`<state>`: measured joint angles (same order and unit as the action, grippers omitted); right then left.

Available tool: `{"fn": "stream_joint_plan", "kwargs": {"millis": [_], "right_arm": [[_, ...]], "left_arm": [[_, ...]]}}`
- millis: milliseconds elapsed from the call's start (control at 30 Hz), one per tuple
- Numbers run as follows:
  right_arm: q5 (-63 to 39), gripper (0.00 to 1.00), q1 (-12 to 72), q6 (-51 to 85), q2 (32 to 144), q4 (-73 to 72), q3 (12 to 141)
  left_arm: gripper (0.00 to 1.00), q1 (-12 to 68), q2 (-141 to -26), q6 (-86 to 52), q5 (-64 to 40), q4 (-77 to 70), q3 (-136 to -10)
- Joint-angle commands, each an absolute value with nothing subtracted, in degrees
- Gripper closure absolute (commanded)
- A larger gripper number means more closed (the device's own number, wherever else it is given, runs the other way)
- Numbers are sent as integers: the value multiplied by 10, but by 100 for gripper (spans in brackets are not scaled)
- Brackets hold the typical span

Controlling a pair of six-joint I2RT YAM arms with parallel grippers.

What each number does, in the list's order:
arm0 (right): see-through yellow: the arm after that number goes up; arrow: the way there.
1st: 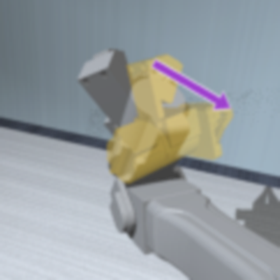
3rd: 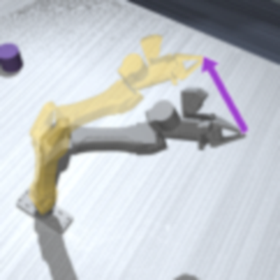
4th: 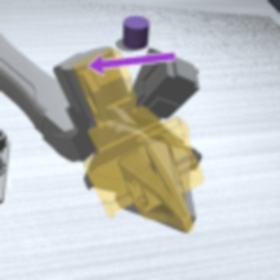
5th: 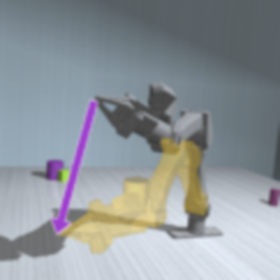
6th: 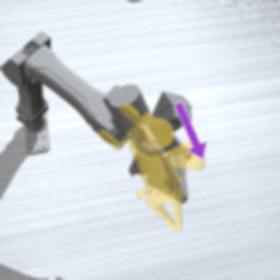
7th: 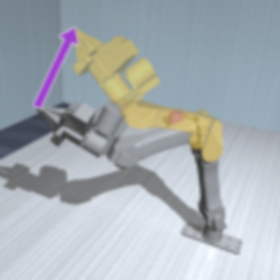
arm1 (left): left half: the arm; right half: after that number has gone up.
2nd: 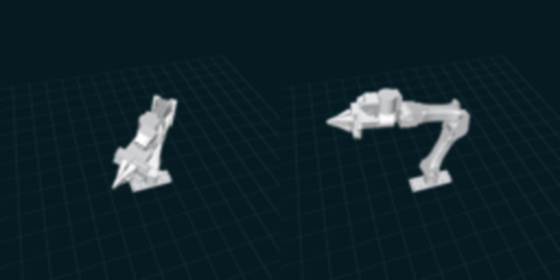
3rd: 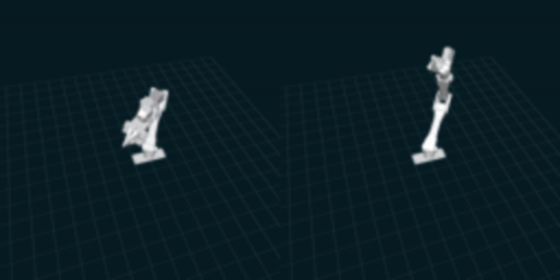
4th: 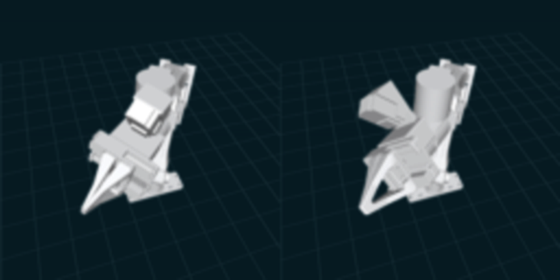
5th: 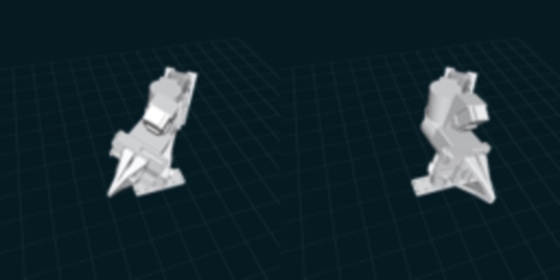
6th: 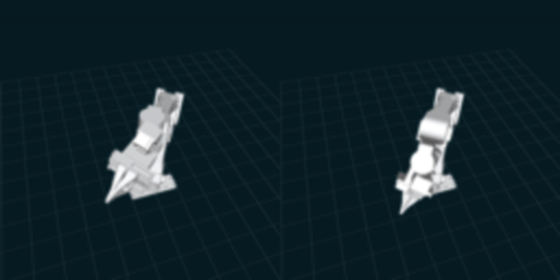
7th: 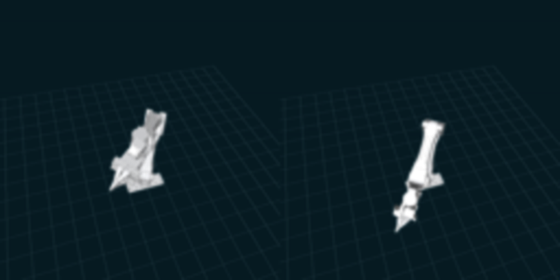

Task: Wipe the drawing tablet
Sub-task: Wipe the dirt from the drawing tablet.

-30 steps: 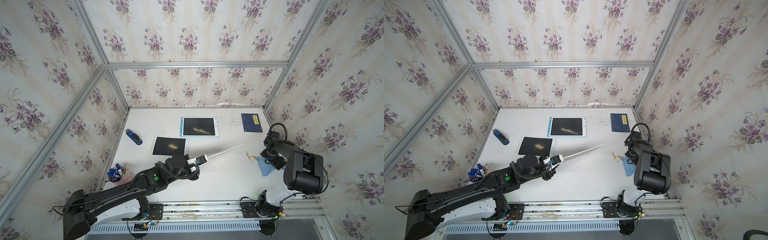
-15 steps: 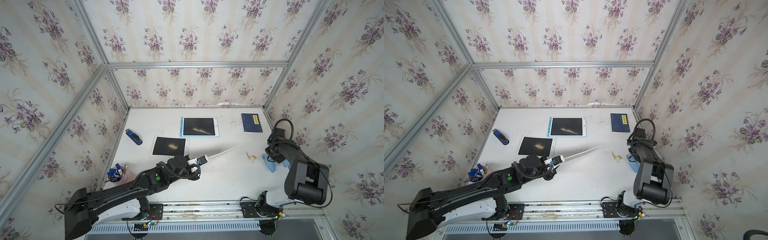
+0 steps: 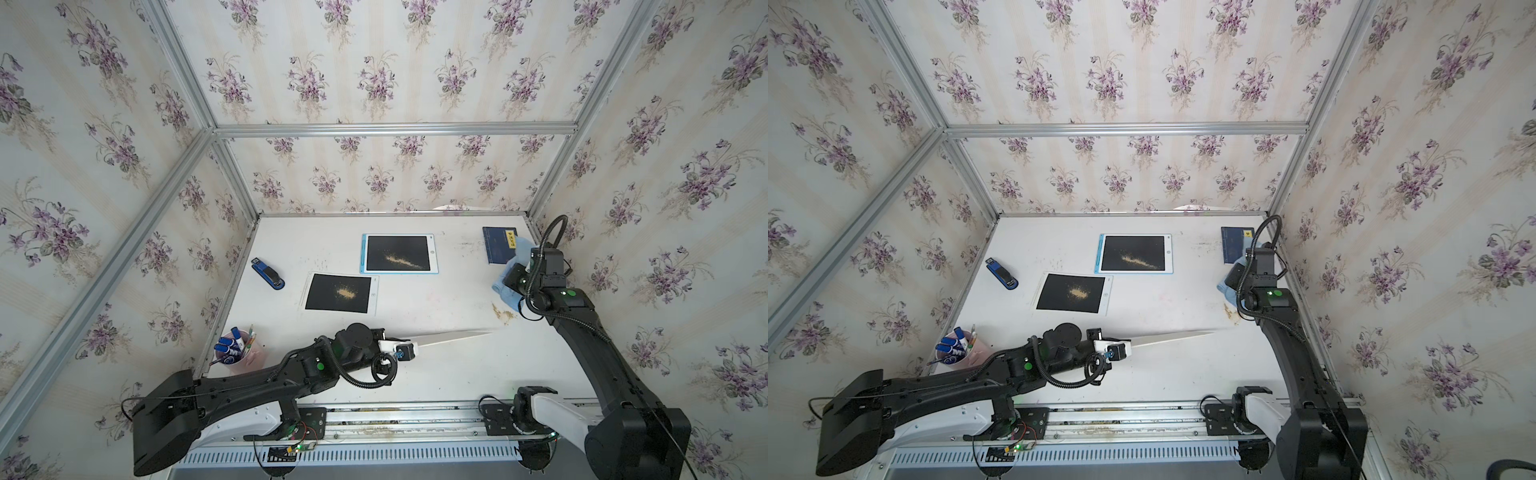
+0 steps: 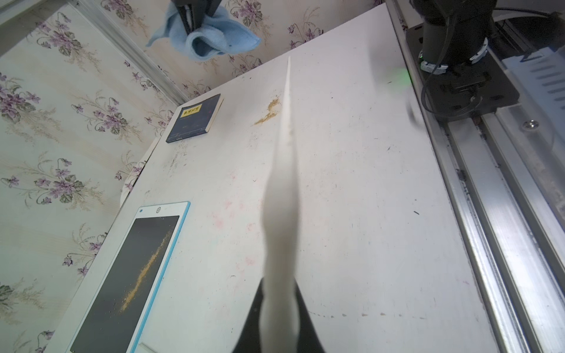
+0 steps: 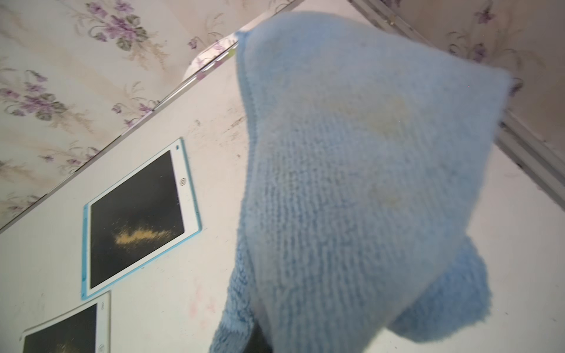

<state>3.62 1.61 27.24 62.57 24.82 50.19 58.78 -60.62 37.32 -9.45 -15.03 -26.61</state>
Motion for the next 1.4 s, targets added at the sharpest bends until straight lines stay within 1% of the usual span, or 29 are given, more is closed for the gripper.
{"fn": "stream_joint_plan", "kwargs": {"millis": [0, 33, 167, 300, 400, 533, 667, 733, 867, 933, 1100, 1167, 1267, 1333, 1367], "right_arm": [[-38, 100, 22, 248, 614, 203, 490], [-55, 100, 23, 244, 613, 193, 487], [-112, 100, 25, 229, 643, 177, 488], [-160, 100, 48, 202, 672, 156, 462], [-175, 100, 84, 179, 679, 143, 439], [-255, 100, 120, 194, 664, 98, 395], [-296, 100, 181, 179, 647, 81, 375], [-375, 100, 202, 189, 653, 44, 364], [-431, 100, 284, 181, 713, 33, 380], [-438, 100, 329, 185, 749, 29, 387], [-498, 100, 352, 219, 842, -27, 374], [-485, 100, 352, 201, 870, 2, 379], [-369, 100, 328, 208, 897, 56, 380], [-290, 100, 267, 240, 900, 82, 368], [-228, 100, 236, 261, 896, 107, 364]], "left_arm": [[100, 594, -620, 416, -130, -161, -289], [100, 604, -625, 440, -122, -170, -284], [100, 652, -677, 588, -30, -245, -248], [100, 664, -763, 748, 8, -407, -194], [100, 667, -851, 816, 77, -536, -181], [100, 666, -980, 919, 124, -688, -182], [100, 666, -1048, 932, 132, -715, -193], [100, 666, -1076, 931, 132, -732, -193], [100, 666, -1105, 926, 130, -757, -186], [100, 667, -1107, 926, 132, -769, -178], [100, 668, -1093, 926, 134, -770, -163], [100, 668, -1088, 926, 135, -770, -161], [100, 668, -1084, 925, 138, -775, -162], [100, 669, -1082, 925, 142, -783, -159], [100, 670, -1080, 925, 144, -788, -157]]}}
